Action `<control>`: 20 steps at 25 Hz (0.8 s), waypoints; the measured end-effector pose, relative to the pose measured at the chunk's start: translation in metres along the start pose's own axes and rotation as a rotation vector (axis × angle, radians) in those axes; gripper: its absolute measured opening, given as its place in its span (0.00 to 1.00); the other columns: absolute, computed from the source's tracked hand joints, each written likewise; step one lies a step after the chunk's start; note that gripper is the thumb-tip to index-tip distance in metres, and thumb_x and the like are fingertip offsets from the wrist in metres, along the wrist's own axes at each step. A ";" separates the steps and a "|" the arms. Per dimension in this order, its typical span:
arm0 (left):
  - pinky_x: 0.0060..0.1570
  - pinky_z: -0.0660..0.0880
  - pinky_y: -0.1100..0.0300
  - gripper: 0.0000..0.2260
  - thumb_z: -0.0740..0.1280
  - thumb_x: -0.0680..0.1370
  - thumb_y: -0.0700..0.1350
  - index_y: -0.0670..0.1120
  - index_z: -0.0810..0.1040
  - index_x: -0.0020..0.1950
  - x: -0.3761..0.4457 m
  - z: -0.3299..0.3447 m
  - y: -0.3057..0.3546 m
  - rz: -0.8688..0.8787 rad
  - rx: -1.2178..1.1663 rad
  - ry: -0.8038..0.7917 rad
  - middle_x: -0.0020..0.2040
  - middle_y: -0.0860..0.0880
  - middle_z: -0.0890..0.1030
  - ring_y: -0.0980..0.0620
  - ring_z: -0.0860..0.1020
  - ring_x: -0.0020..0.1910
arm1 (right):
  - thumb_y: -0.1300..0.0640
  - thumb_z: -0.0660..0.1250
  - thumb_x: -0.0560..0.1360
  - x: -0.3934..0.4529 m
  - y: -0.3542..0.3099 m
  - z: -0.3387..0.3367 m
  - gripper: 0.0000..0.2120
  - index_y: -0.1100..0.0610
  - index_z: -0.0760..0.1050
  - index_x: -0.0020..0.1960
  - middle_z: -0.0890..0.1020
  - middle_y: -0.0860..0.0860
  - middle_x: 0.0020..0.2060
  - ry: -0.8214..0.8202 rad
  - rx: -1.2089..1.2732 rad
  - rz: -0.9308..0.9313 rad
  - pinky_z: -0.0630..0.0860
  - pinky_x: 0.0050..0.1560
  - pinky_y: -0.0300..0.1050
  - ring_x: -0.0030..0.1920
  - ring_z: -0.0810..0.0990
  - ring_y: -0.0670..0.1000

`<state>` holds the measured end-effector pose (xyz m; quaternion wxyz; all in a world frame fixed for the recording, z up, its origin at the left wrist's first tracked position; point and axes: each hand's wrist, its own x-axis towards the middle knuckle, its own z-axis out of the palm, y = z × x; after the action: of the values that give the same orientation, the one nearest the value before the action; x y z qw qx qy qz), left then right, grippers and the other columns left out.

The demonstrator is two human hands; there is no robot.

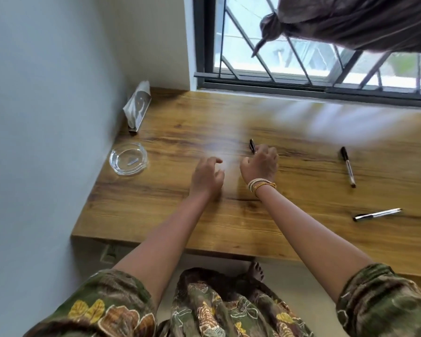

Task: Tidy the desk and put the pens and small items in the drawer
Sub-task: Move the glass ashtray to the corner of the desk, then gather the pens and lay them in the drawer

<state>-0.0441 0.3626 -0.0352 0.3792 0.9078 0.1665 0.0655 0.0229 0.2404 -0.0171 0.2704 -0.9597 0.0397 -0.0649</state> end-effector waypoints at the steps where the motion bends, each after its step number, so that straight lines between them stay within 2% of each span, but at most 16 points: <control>1: 0.62 0.71 0.47 0.19 0.66 0.76 0.49 0.48 0.74 0.66 -0.001 0.005 0.004 -0.005 0.095 -0.079 0.66 0.44 0.73 0.44 0.72 0.65 | 0.51 0.66 0.72 0.001 0.009 -0.002 0.20 0.61 0.71 0.60 0.74 0.60 0.57 -0.003 -0.069 0.076 0.71 0.56 0.53 0.59 0.72 0.61; 3: 0.70 0.60 0.43 0.27 0.64 0.76 0.57 0.53 0.65 0.73 -0.004 0.012 0.010 -0.022 0.307 -0.240 0.76 0.48 0.60 0.45 0.60 0.74 | 0.47 0.66 0.74 -0.002 0.026 -0.002 0.22 0.62 0.71 0.59 0.73 0.60 0.58 -0.029 -0.164 0.098 0.71 0.56 0.54 0.59 0.72 0.61; 5: 0.72 0.54 0.42 0.29 0.64 0.76 0.59 0.55 0.61 0.76 -0.006 0.015 0.014 -0.040 0.372 -0.310 0.79 0.49 0.53 0.45 0.54 0.76 | 0.52 0.65 0.75 -0.002 0.040 0.002 0.15 0.62 0.74 0.55 0.76 0.60 0.54 -0.054 -0.106 0.001 0.73 0.55 0.53 0.55 0.74 0.60; 7: 0.71 0.58 0.43 0.24 0.64 0.76 0.55 0.53 0.69 0.72 -0.002 0.018 0.016 -0.071 0.253 -0.228 0.76 0.48 0.61 0.45 0.59 0.74 | 0.57 0.66 0.74 -0.002 0.046 0.000 0.08 0.60 0.77 0.49 0.79 0.58 0.48 -0.112 0.081 -0.033 0.74 0.54 0.50 0.51 0.77 0.58; 10: 0.59 0.73 0.49 0.14 0.62 0.76 0.50 0.47 0.81 0.55 0.002 0.021 0.024 -0.120 -0.084 -0.014 0.57 0.45 0.80 0.44 0.76 0.59 | 0.56 0.69 0.72 -0.009 0.045 -0.009 0.05 0.57 0.80 0.46 0.82 0.53 0.42 -0.196 0.328 0.024 0.75 0.48 0.45 0.45 0.79 0.53; 12: 0.46 0.76 0.51 0.12 0.62 0.76 0.49 0.46 0.81 0.40 0.004 0.023 0.039 -0.196 -0.287 -0.002 0.42 0.46 0.83 0.44 0.81 0.46 | 0.57 0.70 0.72 -0.016 0.047 -0.017 0.05 0.57 0.81 0.46 0.81 0.50 0.38 -0.206 0.436 0.037 0.74 0.41 0.38 0.39 0.78 0.49; 13: 0.43 0.77 0.50 0.13 0.62 0.77 0.48 0.46 0.79 0.35 0.006 0.025 0.048 -0.255 -0.400 -0.025 0.37 0.47 0.82 0.44 0.81 0.43 | 0.57 0.71 0.73 -0.018 0.049 -0.022 0.05 0.57 0.81 0.46 0.81 0.48 0.37 -0.205 0.457 0.026 0.72 0.38 0.34 0.38 0.77 0.46; 14: 0.41 0.77 0.51 0.13 0.64 0.77 0.48 0.46 0.78 0.34 0.009 0.027 0.058 -0.310 -0.518 -0.070 0.37 0.47 0.83 0.44 0.82 0.40 | 0.57 0.71 0.73 -0.019 0.052 -0.027 0.05 0.57 0.81 0.46 0.80 0.47 0.36 -0.204 0.464 0.012 0.70 0.37 0.32 0.36 0.76 0.44; 17: 0.40 0.77 0.54 0.07 0.67 0.78 0.45 0.45 0.80 0.41 0.013 0.041 0.081 -0.370 -0.787 -0.258 0.41 0.45 0.83 0.48 0.82 0.39 | 0.56 0.72 0.72 -0.013 0.065 -0.044 0.05 0.57 0.82 0.46 0.79 0.43 0.34 -0.208 0.453 -0.027 0.69 0.35 0.31 0.34 0.74 0.39; 20: 0.40 0.79 0.54 0.04 0.68 0.78 0.40 0.43 0.80 0.43 0.014 0.063 0.093 -0.408 -0.865 -0.252 0.41 0.43 0.83 0.47 0.83 0.38 | 0.54 0.73 0.71 -0.001 0.083 -0.064 0.05 0.56 0.81 0.44 0.79 0.45 0.34 -0.194 0.364 -0.098 0.68 0.35 0.30 0.34 0.75 0.41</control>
<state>0.0076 0.2648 -0.0134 0.7436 0.6169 0.2511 -0.0574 0.0090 0.1373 -0.0066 0.4386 -0.8975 -0.0457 0.0085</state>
